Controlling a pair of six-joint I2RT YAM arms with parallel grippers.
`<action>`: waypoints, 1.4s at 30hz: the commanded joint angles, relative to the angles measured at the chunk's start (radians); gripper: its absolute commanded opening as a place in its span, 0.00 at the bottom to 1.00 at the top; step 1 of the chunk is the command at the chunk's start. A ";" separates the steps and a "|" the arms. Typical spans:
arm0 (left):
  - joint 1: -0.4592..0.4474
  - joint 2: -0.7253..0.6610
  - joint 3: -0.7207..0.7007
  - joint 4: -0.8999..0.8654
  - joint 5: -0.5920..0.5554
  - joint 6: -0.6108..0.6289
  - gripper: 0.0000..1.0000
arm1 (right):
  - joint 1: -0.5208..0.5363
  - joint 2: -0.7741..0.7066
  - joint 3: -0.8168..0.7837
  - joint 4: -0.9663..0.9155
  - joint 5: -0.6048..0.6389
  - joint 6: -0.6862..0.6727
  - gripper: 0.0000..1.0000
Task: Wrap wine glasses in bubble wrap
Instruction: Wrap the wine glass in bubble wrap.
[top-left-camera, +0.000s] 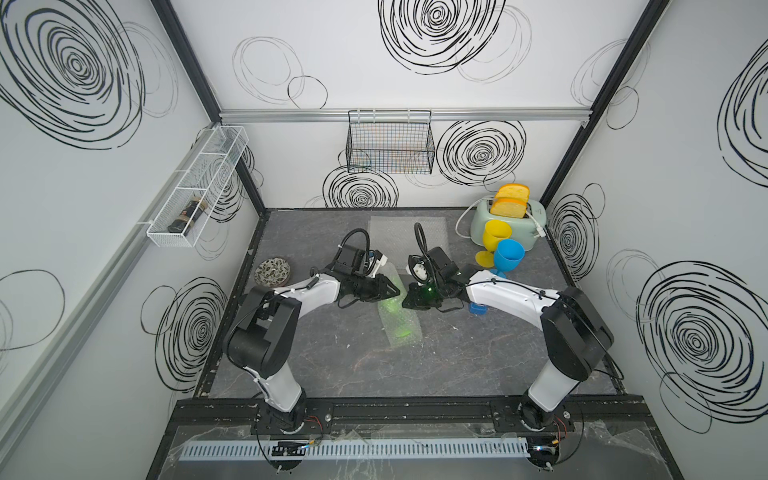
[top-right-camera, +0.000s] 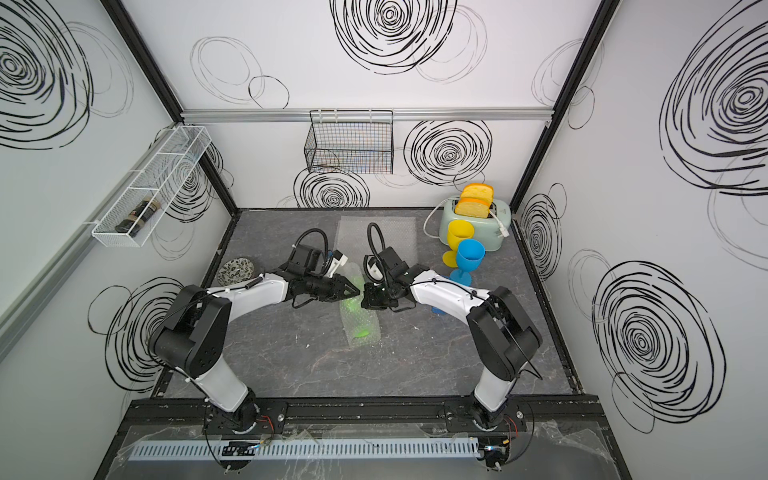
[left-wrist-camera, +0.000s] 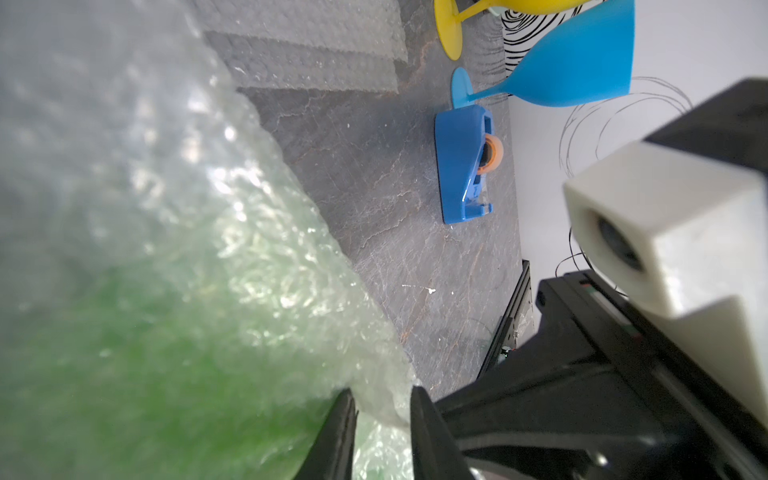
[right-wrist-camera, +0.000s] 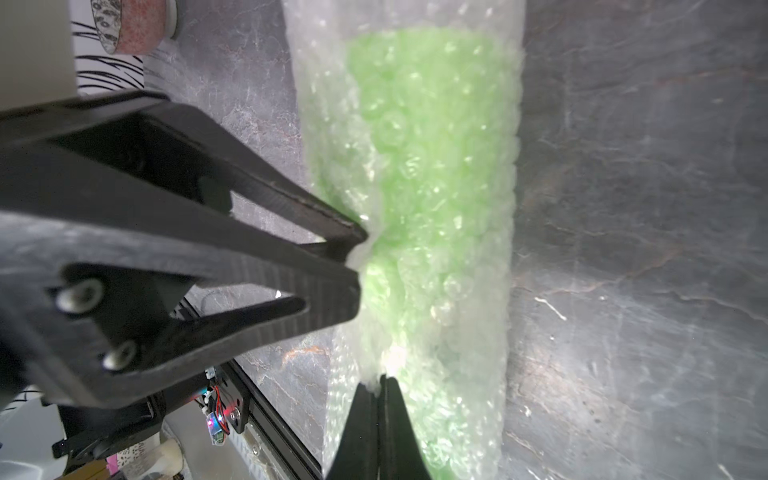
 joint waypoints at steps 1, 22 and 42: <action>0.006 0.029 -0.022 -0.071 -0.090 0.015 0.29 | -0.013 -0.013 -0.024 0.015 -0.025 -0.007 0.00; 0.007 0.031 -0.023 -0.070 -0.090 0.013 0.29 | -0.094 0.092 0.097 0.033 -0.140 -0.085 0.40; 0.003 0.038 -0.025 -0.070 -0.090 0.013 0.29 | -0.126 0.110 0.058 0.105 -0.251 -0.084 0.37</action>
